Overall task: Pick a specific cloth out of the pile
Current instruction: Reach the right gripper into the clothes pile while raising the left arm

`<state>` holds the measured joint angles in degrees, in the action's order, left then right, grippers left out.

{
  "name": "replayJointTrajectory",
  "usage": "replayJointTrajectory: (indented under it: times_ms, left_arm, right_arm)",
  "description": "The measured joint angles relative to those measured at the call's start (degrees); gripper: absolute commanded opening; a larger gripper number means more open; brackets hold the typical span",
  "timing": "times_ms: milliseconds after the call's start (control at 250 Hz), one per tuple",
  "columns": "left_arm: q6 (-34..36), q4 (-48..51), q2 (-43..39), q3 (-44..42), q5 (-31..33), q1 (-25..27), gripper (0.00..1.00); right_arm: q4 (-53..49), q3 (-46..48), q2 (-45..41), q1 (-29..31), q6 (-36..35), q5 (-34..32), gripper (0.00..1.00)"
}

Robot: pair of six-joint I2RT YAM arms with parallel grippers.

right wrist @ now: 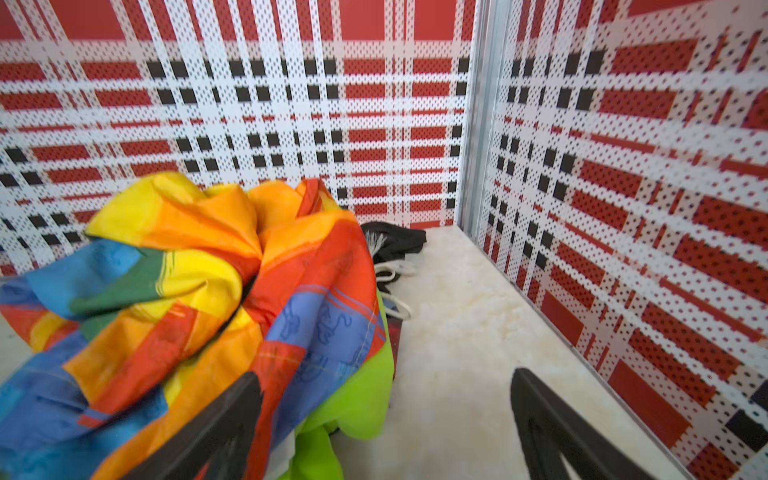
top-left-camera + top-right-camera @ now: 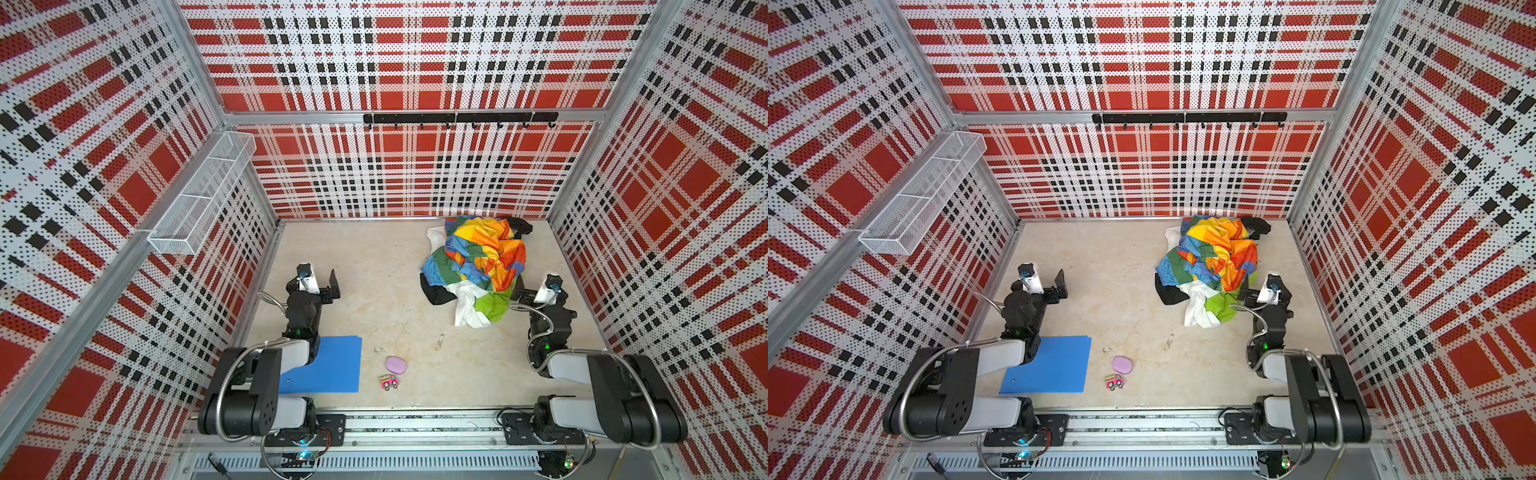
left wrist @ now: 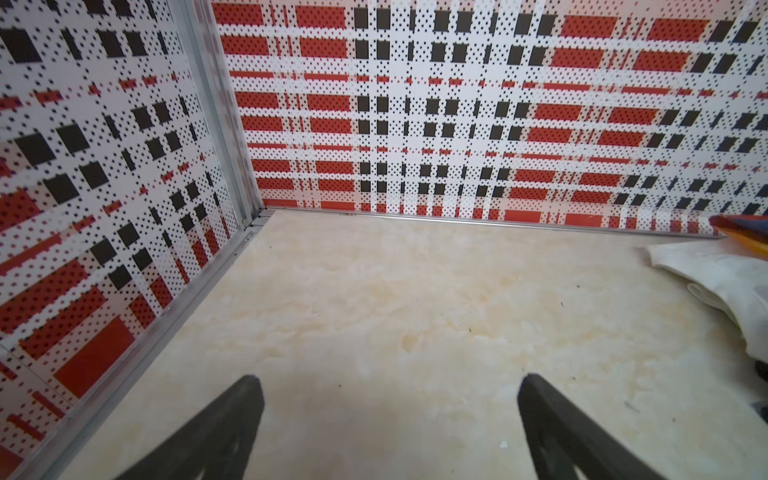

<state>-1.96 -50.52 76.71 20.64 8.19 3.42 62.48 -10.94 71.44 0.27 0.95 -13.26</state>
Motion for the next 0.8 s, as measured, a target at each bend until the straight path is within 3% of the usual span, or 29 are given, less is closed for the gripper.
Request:
replayJointTrajectory:
  times_ms: [208, 380, 544, 800]
  left_arm:
    - [-1.62, 13.18, -7.78, 7.98, 1.31, 4.59, 0.99]
    - [-6.88, 27.1, -10.32, 19.54, -0.81, 8.09, 0.99]
    - [-11.1, 40.26, -8.7, 33.86, -4.63, 12.28, 0.99]
    - [-11.23, 54.16, -0.2, 48.04, -20.2, 16.24, 0.99]
  right_arm:
    - [-15.96, -6.97, -15.1, 0.0, 0.76, -0.79, 1.0]
    - [-29.73, -16.37, -20.55, 0.0, 3.23, -0.9, 1.0]
    - [-42.12, -25.38, -19.87, 0.0, 7.63, -0.9, 1.0]
    - [-59.69, -38.4, -8.79, 0.02, 16.5, 1.05, 1.0]
